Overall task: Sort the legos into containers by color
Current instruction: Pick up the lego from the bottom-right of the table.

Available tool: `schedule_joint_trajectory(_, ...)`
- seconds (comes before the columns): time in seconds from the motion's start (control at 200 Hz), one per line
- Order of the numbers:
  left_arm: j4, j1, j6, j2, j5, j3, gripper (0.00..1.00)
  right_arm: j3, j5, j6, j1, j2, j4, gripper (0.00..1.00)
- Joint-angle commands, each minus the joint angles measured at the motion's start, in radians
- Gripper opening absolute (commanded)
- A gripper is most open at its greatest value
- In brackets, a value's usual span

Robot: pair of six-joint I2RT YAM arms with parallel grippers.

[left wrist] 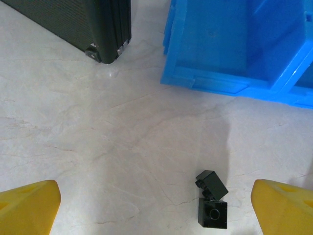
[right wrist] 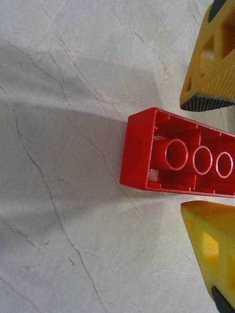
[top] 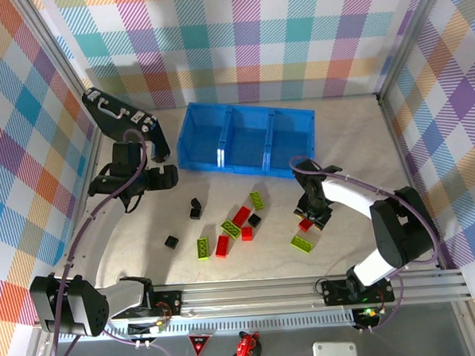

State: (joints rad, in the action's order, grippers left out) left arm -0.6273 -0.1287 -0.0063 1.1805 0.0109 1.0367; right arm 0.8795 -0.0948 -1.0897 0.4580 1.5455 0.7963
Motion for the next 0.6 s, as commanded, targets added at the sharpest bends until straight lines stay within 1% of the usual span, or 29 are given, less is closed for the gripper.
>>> schedule_joint_trajectory(0.0,-0.02,-0.007,0.008,-0.031,-0.05,-0.002,1.0,0.029,-0.013,-0.016,0.007,0.026,0.017,0.52)
schedule_joint_trajectory(0.075,-0.011,-0.007,0.007,-0.045,-0.051,-0.01,1.0,0.03,-0.014,-0.013,0.007,0.034,0.02,0.51)
schedule_joint_trajectory(0.095,-0.007,-0.006,0.007,-0.047,-0.051,-0.011,1.0,0.031,-0.014,-0.012,0.008,0.034,0.019,0.48)
schedule_joint_trajectory(0.125,-0.004,-0.007,0.006,-0.05,-0.051,-0.014,1.0,0.03,-0.015,-0.011,0.008,0.034,0.018,0.47)
schedule_joint_trajectory(0.135,-0.003,-0.007,0.007,-0.051,-0.05,-0.015,1.0,0.03,-0.016,-0.011,0.009,0.034,0.018,0.44)
schedule_joint_trajectory(0.16,-0.002,-0.007,0.007,-0.05,-0.05,-0.016,1.0,0.029,-0.017,-0.008,0.01,0.033,0.017,0.42)
schedule_joint_trajectory(0.19,-0.002,-0.006,0.007,-0.048,-0.05,-0.017,1.0,0.026,-0.019,-0.007,0.011,0.028,0.015,0.41)
schedule_joint_trajectory(0.595,-0.014,-0.006,0.006,-0.03,-0.061,-0.008,1.0,0.047,-0.053,0.012,0.023,0.007,0.054,0.4)
